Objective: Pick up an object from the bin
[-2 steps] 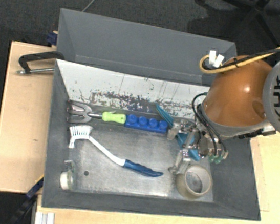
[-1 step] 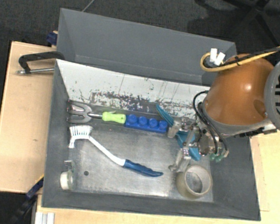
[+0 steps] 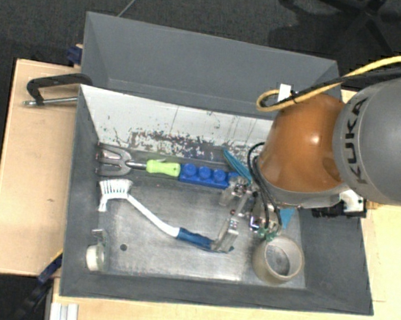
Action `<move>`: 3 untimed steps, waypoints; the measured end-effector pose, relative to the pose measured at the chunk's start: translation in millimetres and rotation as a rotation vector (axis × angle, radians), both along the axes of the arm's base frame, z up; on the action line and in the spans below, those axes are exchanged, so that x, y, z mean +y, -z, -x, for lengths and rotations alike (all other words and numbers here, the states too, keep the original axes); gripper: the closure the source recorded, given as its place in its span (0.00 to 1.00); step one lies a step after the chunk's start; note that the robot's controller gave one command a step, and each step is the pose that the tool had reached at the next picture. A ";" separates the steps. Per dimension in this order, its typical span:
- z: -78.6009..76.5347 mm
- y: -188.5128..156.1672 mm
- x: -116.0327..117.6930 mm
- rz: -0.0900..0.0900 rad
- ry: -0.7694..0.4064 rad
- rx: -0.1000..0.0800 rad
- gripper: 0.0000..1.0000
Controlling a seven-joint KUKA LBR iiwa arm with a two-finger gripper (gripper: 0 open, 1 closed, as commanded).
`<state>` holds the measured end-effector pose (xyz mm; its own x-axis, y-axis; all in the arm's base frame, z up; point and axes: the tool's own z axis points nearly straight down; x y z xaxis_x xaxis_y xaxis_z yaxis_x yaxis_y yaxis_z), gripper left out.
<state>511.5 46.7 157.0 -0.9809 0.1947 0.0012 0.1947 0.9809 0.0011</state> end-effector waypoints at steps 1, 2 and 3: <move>9.4 31.5 11.5 -0.001 -0.003 -0.002 0.00; -8.8 45.0 70.4 -0.004 0.081 -0.006 0.00; -18.2 80.7 71.6 -0.002 -0.092 -0.005 0.00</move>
Offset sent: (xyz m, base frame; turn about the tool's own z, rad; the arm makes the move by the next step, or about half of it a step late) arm 0.0076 0.0659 -0.0455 0.0859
